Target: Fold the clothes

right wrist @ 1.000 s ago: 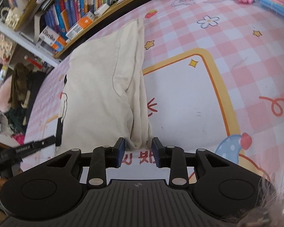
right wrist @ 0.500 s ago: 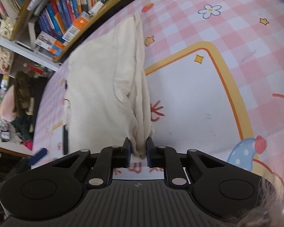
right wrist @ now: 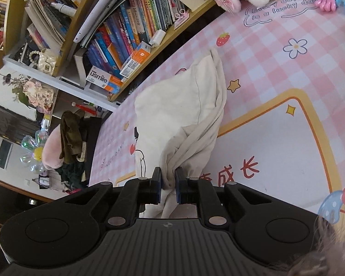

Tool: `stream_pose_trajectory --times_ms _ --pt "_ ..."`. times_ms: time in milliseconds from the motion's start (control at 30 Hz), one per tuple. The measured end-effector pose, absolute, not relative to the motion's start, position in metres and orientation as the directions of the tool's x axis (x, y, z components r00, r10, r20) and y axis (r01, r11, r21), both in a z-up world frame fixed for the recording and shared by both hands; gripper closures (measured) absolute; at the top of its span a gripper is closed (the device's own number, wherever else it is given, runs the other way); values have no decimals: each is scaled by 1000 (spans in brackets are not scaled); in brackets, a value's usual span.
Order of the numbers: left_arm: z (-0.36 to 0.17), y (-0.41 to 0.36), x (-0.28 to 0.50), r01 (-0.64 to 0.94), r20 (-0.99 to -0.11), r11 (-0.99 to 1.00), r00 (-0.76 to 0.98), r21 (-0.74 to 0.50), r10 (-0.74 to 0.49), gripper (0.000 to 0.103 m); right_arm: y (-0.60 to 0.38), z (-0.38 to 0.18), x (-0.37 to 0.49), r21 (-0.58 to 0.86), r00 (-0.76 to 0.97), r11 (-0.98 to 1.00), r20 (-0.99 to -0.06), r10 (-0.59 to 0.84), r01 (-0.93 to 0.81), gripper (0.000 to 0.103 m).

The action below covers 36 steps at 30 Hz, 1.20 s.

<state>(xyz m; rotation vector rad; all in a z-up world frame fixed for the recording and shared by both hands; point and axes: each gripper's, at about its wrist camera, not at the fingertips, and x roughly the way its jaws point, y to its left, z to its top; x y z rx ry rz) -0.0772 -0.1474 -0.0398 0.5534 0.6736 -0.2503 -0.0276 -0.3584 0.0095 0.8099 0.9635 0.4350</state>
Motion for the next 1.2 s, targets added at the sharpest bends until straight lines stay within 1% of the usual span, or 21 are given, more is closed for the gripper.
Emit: stream_pose_trajectory --times_ms 167,267,300,333,367,433,533,567,633,700,733,833,933,967,1067,1100,1133,1167,1200 --pt "-48 -160 -73 388 -631 794 776 468 -7 8 -356 11 -33 724 516 689 -584 627 -18 92" --pt "-46 -155 -69 388 -649 806 761 448 -6 8 -355 13 -41 640 527 765 -628 573 -69 78" --pt "-45 -154 -68 392 -652 806 758 445 -9 8 -354 13 -45 600 532 795 -646 547 -90 69" --pt "-45 -154 -68 395 -653 803 757 446 -10 8 -353 13 -50 547 537 829 -667 517 -120 64" --pt "-44 -155 -69 397 -651 798 759 453 -8 8 -351 13 -54 496 539 855 -684 492 -151 62" --pt "-43 -156 -70 401 -646 788 763 466 -6 8 -347 12 -63 384 543 896 -715 440 -221 52" --pt "-38 -154 -67 401 -640 789 768 465 -12 8 -332 7 -79 162 558 916 -749 357 -368 41" --pt "-35 -152 -66 396 -638 796 770 459 -15 8 -325 5 -84 84 566 901 -752 338 -427 39" --pt "-29 -149 -62 386 -639 812 769 438 -21 8 -305 -1 -98 -106 600 831 -742 299 -546 28" --pt "-26 -146 -58 381 -648 827 761 414 -26 8 -284 -7 -109 -285 645 729 -714 272 -623 24" --pt "-25 -144 -55 378 -652 835 757 401 -29 8 -274 -12 -113 -361 668 677 -696 263 -641 23" --pt "-24 -143 -53 376 -656 841 754 389 -34 8 -250 -31 -118 -522 726 554 -643 244 -648 23" --pt "-25 -142 -55 379 -656 839 754 390 -36 8 -238 -42 -115 -595 760 499 -602 243 -630 23" --pt "-25 -142 -56 380 -656 839 753 388 -37 8 -235 -45 -114 -614 769 484 -591 242 -624 25" --pt "-27 -142 -58 384 -661 840 749 384 -40 8 -230 -54 -112 -654 784 444 -575 235 -613 28" --pt "-28 -142 -59 387 -663 838 748 385 -41 8 -230 -56 -111 -663 786 434 -574 228 -610 33" --pt "-29 -142 -60 391 -663 835 747 387 -42 8 -229 -58 -110 -670 787 426 -576 219 -608 42" --pt "-30 -142 -60 395 -665 832 746 389 -43 8 -229 -60 -109 -675 788 420 -578 210 -607 46" --pt "-32 -142 -61 401 -668 828 743 391 -44 8 -228 -60 -109 -676 788 419 -581 204 -606 55"
